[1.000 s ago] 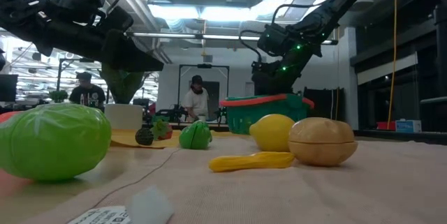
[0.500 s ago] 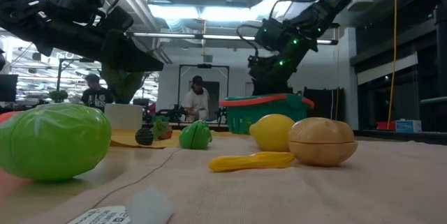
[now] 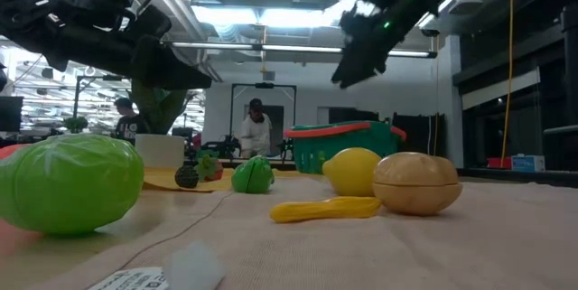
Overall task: Pick and placing Produce into tupperware
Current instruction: Put the potato into the basket
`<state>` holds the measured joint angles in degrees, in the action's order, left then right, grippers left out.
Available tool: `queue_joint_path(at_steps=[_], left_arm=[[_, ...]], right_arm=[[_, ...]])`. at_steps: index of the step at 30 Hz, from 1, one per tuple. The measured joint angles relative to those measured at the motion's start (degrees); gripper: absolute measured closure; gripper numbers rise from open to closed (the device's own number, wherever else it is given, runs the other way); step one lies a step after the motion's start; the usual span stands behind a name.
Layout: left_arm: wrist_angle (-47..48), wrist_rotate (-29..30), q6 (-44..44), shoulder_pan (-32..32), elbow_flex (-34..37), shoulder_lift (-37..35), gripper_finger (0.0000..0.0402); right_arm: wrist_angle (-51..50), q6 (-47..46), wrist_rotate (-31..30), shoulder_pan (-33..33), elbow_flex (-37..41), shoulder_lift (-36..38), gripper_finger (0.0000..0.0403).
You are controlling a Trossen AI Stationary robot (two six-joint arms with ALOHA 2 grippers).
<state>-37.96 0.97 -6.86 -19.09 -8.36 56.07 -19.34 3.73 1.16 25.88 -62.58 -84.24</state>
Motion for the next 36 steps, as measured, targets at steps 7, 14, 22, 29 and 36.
queue_joint_path(at_steps=[7, 14, 22, 29, 36], left_arm=[[-0.2, 0.0, -0.8, 0.0, 0.0, -0.7, 0.0127], [-0.3, 0.0, -0.8, 0.0, 0.0, -0.7, 0.0127], [-1.0, 0.0, -1.2, 0.0, 0.0, -0.7, 0.0127], [-1.4, 0.0, -1.6, 0.0, 0.0, -0.7, 0.0127], [-1.3, -0.9, -1.7, 0.2, 0.0, -2.3, 0.0127]], right_arm=[[7.9, -0.3, 0.0, -3.6, 11.2, 9.1, 0.0121], [7.7, -0.4, 0.0, -4.0, 15.8, 10.2, 0.0121], [7.6, -0.4, 0.0, -4.0, 16.9, 10.1, 0.0121], [10.8, -0.7, 0.0, -4.1, 16.5, 10.3, 0.0121], [20.4, 1.1, 0.4, -6.7, 21.8, 14.5, 0.0121]])
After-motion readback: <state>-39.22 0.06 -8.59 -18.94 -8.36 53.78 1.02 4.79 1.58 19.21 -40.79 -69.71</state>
